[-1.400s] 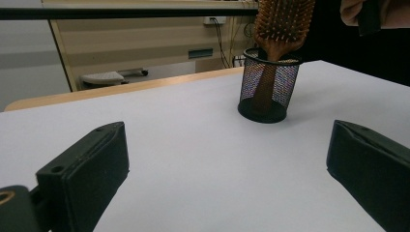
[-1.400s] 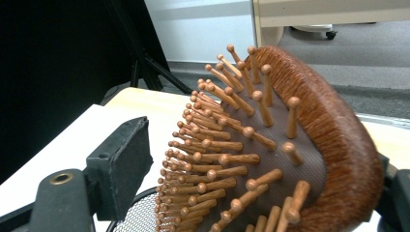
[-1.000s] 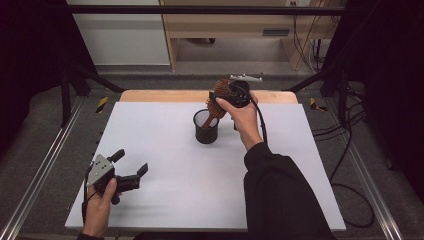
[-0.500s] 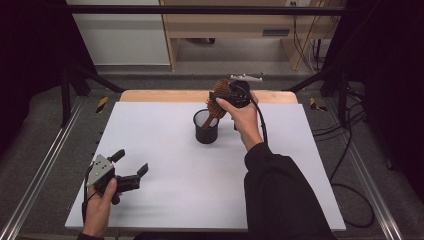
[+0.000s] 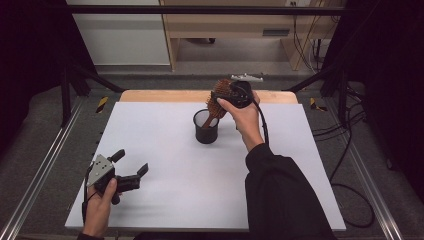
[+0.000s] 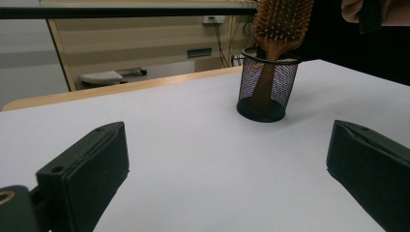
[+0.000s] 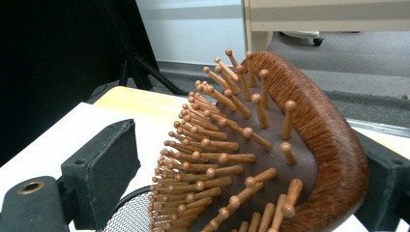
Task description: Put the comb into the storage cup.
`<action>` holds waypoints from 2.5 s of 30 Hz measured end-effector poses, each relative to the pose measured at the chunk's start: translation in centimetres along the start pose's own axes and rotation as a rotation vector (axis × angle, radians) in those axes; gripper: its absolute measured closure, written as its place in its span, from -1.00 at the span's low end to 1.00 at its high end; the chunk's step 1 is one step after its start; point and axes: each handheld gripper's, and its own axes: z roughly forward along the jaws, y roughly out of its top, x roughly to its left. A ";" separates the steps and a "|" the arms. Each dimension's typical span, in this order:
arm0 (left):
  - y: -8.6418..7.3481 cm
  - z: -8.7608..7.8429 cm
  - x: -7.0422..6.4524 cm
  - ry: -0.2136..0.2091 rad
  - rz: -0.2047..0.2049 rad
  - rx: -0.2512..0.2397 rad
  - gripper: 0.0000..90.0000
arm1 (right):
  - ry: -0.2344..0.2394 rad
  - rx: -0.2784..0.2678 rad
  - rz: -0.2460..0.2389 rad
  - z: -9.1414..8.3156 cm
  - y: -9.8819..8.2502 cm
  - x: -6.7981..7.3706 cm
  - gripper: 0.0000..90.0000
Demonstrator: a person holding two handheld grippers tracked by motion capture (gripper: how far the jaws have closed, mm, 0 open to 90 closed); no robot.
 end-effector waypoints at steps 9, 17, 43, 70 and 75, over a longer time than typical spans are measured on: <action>0.0 0.0 0.0 0.000 0.000 0.000 -0.97 | -0.001 0.001 -0.004 -0.1 -0.1 0.0 -0.78; 0.0 0.0 0.0 0.000 0.001 0.000 -0.97 | -0.010 -0.012 -0.011 -0.6 0.0 -0.2 -0.77; 0.0 0.0 0.0 0.003 0.001 0.002 -0.97 | -0.017 -0.053 -0.079 -3.2 0.2 0.0 -0.84; 0.0 -0.3 0.4 0.022 -0.016 -0.005 -0.97 | 0.000 -0.061 -0.108 -6.4 1.1 -0.5 -0.80; -0.2 -0.5 0.7 0.039 -0.033 -0.007 -0.97 | 0.021 -0.074 -0.099 -6.5 1.1 -0.8 -0.82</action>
